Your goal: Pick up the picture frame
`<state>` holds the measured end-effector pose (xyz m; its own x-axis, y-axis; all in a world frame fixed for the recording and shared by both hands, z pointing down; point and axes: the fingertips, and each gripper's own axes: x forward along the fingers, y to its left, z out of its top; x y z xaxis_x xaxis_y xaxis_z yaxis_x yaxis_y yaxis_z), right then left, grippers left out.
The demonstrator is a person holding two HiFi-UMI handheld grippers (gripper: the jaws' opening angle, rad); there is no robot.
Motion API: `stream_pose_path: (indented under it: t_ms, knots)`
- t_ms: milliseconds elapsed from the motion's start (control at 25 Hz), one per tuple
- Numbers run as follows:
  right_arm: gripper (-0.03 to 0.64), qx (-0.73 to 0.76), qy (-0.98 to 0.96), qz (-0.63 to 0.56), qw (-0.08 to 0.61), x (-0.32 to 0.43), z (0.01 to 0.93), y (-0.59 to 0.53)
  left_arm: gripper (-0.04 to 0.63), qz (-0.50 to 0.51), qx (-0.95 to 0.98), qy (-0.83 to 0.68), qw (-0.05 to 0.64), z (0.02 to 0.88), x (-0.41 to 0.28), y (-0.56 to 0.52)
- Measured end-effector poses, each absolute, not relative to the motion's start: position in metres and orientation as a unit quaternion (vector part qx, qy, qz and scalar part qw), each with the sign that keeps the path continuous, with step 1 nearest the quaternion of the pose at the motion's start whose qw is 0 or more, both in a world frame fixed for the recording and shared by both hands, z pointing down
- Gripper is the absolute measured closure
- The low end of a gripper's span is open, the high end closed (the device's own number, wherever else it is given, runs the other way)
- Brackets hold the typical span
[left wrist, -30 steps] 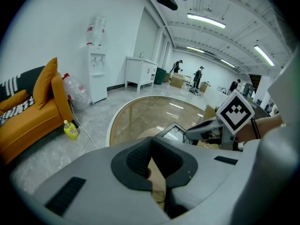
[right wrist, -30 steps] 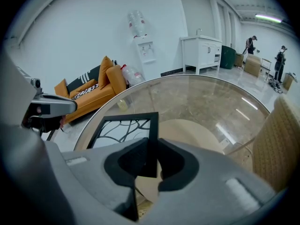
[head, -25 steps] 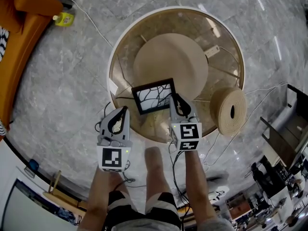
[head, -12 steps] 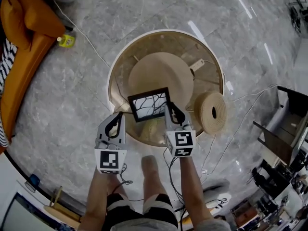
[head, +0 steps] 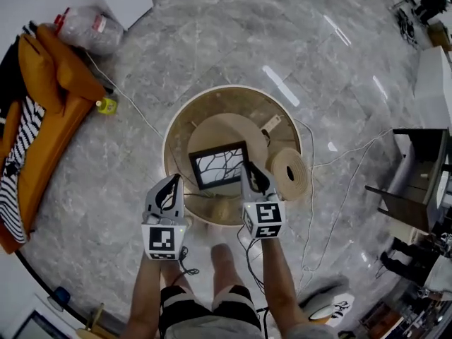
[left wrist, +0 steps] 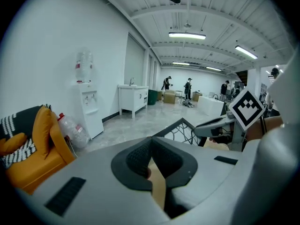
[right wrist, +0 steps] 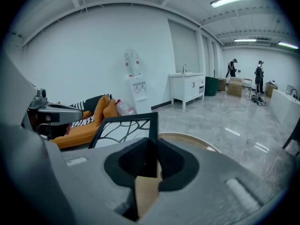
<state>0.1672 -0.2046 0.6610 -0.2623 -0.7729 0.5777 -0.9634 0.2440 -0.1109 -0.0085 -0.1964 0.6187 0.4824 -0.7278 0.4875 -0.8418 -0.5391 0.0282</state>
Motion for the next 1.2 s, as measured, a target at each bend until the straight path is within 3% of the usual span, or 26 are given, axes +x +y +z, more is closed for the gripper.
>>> stream_pose_path:
  t_ms: [520,1200]
  knots:
    - [0.554,0.632,-0.744,0.17,0.134,0.185,0.479,-0.19,0.578,0.176,0.882,-0.433,0.064,0.457,0.01,-0.201]
    - [0.554,0.731,-0.672,0.095,0.07,0.225,0.309,-0.077,0.578,0.124,0.922,-0.365,-0.002,0.305,0.031,-0.143]
